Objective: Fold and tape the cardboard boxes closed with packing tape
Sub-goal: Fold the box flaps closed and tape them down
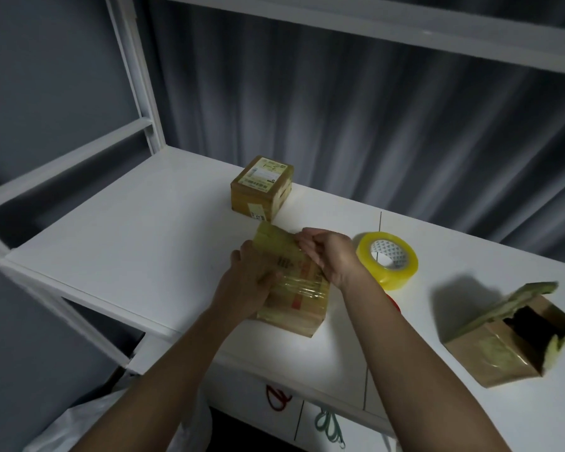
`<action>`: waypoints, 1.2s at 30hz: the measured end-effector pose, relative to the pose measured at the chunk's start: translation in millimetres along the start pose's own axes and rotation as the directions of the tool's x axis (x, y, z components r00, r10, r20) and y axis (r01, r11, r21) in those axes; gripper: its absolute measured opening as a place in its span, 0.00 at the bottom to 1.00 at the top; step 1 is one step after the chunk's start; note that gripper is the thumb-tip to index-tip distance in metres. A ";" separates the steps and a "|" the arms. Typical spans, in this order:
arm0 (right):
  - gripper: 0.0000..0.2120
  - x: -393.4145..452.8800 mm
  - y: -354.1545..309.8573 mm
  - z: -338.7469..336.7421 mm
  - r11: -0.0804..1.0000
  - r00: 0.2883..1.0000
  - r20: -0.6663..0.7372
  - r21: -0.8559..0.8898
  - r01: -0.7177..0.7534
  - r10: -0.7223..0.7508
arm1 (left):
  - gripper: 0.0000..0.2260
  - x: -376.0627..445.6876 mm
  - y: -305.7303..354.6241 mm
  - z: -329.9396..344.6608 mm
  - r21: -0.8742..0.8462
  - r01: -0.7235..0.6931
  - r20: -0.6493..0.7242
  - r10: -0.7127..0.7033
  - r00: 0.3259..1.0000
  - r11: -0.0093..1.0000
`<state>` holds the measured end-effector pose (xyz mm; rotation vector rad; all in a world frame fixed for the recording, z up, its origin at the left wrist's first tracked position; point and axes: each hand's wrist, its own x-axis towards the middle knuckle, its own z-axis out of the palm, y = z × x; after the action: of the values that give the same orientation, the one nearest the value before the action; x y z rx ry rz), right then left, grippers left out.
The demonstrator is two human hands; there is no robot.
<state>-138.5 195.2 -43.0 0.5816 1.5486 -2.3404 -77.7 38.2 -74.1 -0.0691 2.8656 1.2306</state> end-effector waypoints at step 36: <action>0.29 -23.7 9.6 -62.3 0.716 0.874 0.356 -0.510 0.477 -0.330 | 0.07 46.6 23.5 -55.2 0.528 -0.527 0.089 0.573 0.815 0.667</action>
<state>-102.3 249.0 -61.1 -0.2174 2.3019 -1.9001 -125.6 12.8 -20.9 0.8415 3.2991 0.3779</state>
